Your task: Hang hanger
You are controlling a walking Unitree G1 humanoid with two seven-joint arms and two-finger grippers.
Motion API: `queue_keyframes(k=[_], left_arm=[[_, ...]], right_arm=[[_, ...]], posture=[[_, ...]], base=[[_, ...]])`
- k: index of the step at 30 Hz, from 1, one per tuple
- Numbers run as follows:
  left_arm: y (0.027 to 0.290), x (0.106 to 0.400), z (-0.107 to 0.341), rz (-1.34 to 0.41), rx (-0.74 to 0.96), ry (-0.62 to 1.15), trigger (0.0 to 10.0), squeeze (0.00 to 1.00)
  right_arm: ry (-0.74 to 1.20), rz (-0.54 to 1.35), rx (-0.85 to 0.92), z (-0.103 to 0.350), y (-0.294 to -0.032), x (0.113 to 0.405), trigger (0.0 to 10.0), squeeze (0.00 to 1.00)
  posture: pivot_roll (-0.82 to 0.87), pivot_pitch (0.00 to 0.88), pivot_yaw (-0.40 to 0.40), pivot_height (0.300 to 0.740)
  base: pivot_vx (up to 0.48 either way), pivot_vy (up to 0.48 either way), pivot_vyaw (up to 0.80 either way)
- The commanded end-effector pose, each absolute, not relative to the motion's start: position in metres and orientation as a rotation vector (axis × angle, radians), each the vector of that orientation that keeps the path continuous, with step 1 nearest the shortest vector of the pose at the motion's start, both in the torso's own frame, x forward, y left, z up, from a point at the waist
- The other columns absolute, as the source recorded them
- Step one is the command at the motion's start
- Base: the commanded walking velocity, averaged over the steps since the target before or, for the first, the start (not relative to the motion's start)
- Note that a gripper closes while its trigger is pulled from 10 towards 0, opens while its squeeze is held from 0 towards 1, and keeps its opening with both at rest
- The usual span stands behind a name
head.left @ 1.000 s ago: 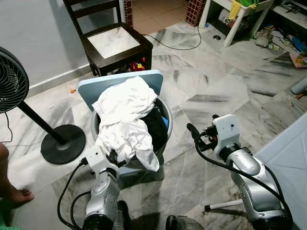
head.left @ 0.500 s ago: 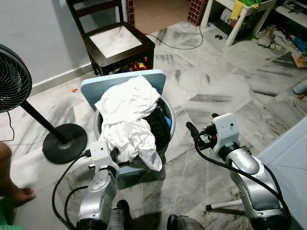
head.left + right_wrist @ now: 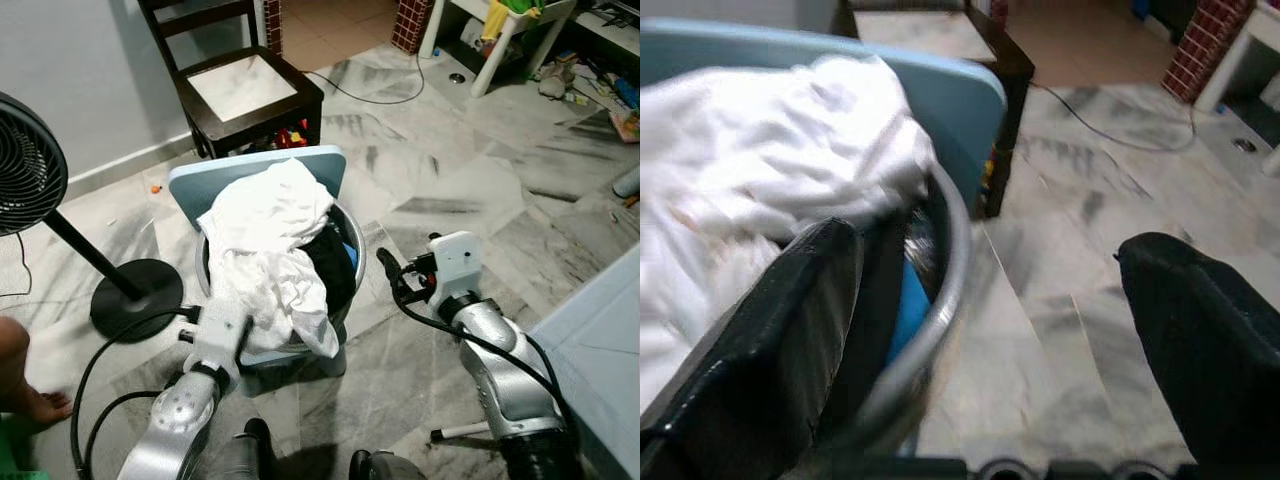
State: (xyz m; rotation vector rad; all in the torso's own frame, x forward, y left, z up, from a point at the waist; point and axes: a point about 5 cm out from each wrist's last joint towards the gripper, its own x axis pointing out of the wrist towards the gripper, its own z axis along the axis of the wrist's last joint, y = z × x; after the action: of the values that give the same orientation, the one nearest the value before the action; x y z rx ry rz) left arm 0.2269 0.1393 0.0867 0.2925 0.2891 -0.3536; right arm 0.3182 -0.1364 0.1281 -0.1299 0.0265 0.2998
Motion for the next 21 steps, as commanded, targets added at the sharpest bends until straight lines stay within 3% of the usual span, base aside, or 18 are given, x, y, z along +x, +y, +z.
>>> queue_keyframes(k=[1,4,12,14,15,16,18,21], left_arm=[[0.134,0.22,0.093,-0.422,0.337,0.254,0.0,0.0],[0.141,0.21,0.093,-0.492,0.45,0.256,0.0,0.0],[0.156,0.206,0.07,-0.397,0.371,0.396,0.0,0.0],[0.155,0.205,0.055,-0.402,0.361,0.468,2.4,0.0],[0.154,0.206,0.052,-0.404,0.357,0.481,3.1,0.0],[0.152,0.207,0.048,-0.414,0.358,0.501,4.5,0.0],[0.151,0.208,0.047,-0.405,0.356,0.5,10.0,0.0],[0.154,0.213,0.047,-0.365,0.343,0.498,10.0,0.0]], right_arm=[[0.02,0.294,-0.131,0.127,-0.136,0.32,10.0,0.0],[0.003,0.287,-0.121,0.129,-0.133,0.327,10.0,0.0],[-0.006,0.281,-0.112,0.128,-0.132,0.331,10.0,0.0],[0.004,0.289,-0.117,0.121,-0.132,0.327,10.0,0.0],[0.008,0.289,-0.118,0.12,-0.133,0.326,10.0,0.0],[0.012,0.288,-0.121,0.118,-0.134,0.325,10.0,0.0],[0.012,0.286,-0.123,0.117,-0.135,0.324,10.0,0.0],[0.014,0.281,-0.127,0.117,-0.138,0.323,10.0,0.0]], posture=[[0.09,0.113,-0.017,0.74],[0.1,0.085,-0.008,0.74],[0.11,0.081,-0.006,0.74],[0.1,0.095,-0.009,0.74],[0.09,0.098,-0.008,0.74],[0.09,0.098,-0.008,0.74],[0.09,0.101,-0.007,0.74],[0.08,0.109,-0.007,0.74]], base=[[0.0,0.0,0.0],[0.0,0.0,0.0],[0.0,0.0,0.0],[0.0,0.0,0.0],[0.0,0.0,0.0],[0.0,0.0,0.0],[0.0,0.0,0.0],[0.0,0.0,0.0]])
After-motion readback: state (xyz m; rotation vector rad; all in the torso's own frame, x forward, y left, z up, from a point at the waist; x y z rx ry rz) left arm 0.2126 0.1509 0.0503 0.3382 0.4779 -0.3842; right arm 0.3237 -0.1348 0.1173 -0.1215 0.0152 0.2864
